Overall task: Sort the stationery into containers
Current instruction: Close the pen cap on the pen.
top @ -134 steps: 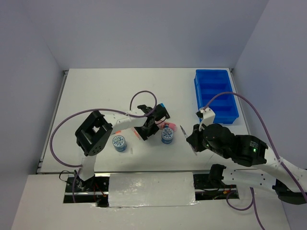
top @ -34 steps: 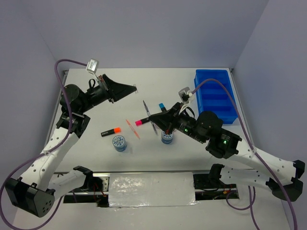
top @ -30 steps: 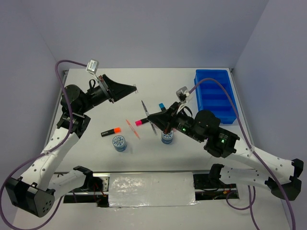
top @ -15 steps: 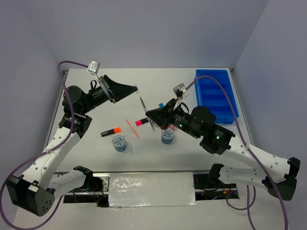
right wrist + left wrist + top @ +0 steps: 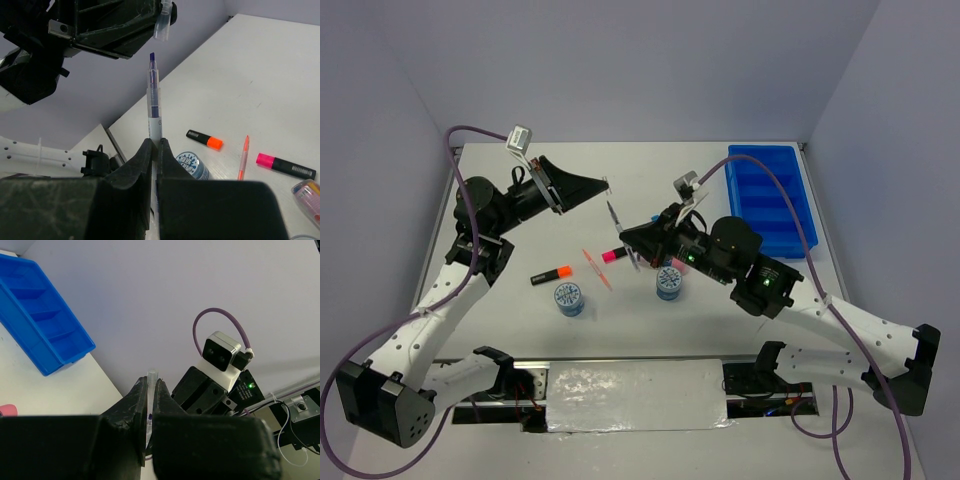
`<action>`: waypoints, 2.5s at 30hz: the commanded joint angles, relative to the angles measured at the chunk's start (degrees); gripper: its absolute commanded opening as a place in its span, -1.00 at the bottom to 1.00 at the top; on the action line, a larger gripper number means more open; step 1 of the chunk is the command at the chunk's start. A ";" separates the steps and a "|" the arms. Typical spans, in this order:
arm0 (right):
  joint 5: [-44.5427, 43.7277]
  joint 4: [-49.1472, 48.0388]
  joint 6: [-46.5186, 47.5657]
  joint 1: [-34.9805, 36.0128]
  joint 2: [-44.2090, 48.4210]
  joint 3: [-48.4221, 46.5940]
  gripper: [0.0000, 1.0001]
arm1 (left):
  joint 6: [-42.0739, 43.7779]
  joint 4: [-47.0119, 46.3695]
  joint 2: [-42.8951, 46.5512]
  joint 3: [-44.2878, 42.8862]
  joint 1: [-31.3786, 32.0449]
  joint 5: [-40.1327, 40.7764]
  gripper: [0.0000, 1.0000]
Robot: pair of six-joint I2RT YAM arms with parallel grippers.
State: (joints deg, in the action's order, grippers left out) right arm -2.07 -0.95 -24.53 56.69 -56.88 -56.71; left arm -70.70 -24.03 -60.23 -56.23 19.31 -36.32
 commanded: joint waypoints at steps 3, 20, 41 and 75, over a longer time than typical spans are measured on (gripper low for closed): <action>-0.48 -3.00 1.07 -0.44 0.10 -2.71 -1.00 | 1.00 -2.95 -0.33 -0.99 0.20 -0.95 -1.00; -0.40 -2.30 0.89 -2.63 -0.95 -3.67 -1.00 | 1.35 -3.39 -1.56 -1.78 0.11 -1.74 -1.00; 0.48 -1.42 0.54 -2.72 0.54 -1.56 -1.00 | 3.81 0.57 -1.47 -4.33 -0.15 0.37 -1.00; 1.54 -1.07 -0.16 -4.13 -2.62 -5.95 -1.00 | 3.19 -1.55 -0.24 -1.17 -0.15 -0.69 -1.00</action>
State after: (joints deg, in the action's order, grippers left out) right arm -0.97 -0.27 -24.62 53.06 -59.20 -58.96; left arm -67.85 -22.20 -62.04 -57.74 19.31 -35.90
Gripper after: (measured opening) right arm 0.045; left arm 0.136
